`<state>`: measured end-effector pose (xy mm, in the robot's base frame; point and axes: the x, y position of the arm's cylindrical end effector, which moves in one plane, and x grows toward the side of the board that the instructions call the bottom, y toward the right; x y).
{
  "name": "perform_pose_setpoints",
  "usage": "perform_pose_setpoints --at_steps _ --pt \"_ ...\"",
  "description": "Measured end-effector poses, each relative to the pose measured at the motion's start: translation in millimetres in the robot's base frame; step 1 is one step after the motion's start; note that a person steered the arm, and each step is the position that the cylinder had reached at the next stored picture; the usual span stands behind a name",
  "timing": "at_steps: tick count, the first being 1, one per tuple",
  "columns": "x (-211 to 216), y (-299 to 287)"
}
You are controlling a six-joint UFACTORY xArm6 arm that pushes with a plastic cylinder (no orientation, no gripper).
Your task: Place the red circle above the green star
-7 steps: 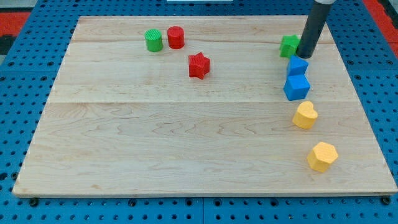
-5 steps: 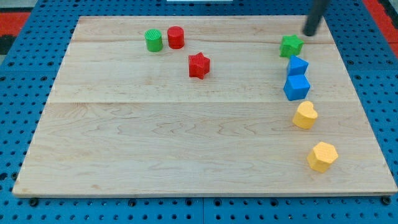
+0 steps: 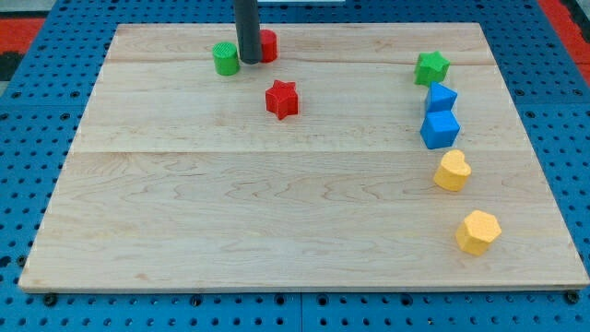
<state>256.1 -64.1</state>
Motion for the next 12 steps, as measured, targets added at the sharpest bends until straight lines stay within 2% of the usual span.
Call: perform_pose_setpoints --at_steps 1,3,4,6,7,8,9,10,12 --pt "-5.2 -30.4" --pt "-44.4 34.4" --pt "-63.8 28.2" --pt "-12.9 150.7" --pt "-10.2 154.8" --pt "0.4 104.8" --pt "22.9 106.4" --pt "22.6 159.1" --pt "5.1 193.0"
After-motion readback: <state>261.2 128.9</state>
